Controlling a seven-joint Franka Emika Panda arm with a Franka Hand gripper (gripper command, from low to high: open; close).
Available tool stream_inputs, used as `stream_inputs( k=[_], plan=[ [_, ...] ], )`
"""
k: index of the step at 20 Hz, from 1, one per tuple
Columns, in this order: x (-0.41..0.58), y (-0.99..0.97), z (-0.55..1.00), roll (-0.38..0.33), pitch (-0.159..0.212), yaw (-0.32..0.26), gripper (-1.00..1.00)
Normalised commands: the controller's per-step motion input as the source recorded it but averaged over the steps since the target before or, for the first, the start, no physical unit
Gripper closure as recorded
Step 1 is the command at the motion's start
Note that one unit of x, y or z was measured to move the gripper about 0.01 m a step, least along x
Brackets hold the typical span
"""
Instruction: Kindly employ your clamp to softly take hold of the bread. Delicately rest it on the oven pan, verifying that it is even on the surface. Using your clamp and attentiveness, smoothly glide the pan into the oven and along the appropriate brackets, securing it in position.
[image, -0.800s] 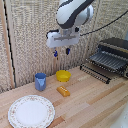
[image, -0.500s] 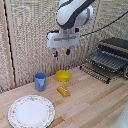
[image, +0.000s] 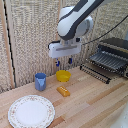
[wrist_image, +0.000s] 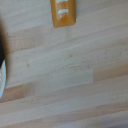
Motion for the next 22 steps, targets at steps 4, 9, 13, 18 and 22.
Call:
stream_inputs(
  k=[4, 9, 13, 18, 22],
  plan=[
    [0.001, 0.04, -0.43, -0.084, 0.042, 0.036, -1.00],
    [0.012, 0.08, -0.38, -0.089, 0.027, 0.054, -1.00],
    [0.009, 0.07, -0.34, -0.086, 0.082, 0.035, -1.00],
    [0.080, 0.00, -0.33, -0.056, 0.075, 0.043, -1.00],
    [0.092, 0.00, -0.27, -0.039, 0.043, 0.061, -1.00]
  ],
)
